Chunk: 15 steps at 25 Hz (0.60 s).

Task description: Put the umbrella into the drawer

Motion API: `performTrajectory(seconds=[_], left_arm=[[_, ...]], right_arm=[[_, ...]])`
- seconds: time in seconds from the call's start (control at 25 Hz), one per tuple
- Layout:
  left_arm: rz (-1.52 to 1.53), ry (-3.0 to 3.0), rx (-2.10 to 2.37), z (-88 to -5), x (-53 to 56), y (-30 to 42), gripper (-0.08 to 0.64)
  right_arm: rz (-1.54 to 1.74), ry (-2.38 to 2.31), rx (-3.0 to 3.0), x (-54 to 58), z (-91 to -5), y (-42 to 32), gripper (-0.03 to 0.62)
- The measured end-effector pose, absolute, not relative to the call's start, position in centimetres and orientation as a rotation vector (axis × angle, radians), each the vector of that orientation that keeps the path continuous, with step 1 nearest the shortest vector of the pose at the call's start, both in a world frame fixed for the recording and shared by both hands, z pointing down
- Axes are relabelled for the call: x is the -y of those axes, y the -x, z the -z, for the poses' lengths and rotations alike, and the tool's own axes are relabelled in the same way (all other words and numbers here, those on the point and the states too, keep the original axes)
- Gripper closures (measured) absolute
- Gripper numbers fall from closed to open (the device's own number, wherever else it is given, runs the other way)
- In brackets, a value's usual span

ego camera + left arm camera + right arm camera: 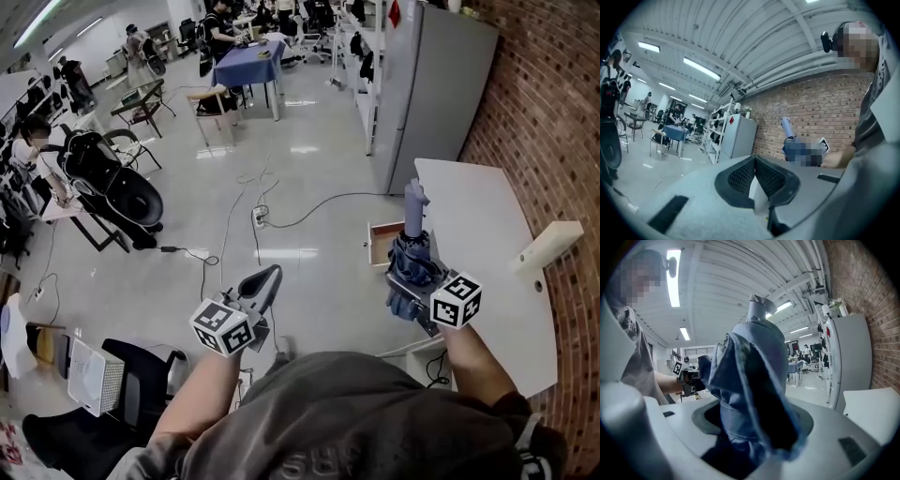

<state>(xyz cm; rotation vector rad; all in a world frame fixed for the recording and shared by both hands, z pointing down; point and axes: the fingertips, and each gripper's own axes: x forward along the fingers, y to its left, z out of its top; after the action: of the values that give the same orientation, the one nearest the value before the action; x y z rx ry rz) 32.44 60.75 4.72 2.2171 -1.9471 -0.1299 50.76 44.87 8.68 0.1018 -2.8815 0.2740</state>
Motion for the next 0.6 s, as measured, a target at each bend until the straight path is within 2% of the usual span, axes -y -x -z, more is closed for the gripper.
performTrajectory(seconds=[0.28, 0.6], left_arm=[[0.172, -2.238, 1.899, -6.4, -57.8, -25.8, 0.56], [0.186, -2.286, 1.825, -7.7, -52.7, -10.7, 0.56]], right_arm=[[-0.283, -0.136, 2.864, -42.5, -9.9, -44.8, 0.334], [-0.299, -0.219, 2.867, -38.6, -10.2, -30.2, 0.334]])
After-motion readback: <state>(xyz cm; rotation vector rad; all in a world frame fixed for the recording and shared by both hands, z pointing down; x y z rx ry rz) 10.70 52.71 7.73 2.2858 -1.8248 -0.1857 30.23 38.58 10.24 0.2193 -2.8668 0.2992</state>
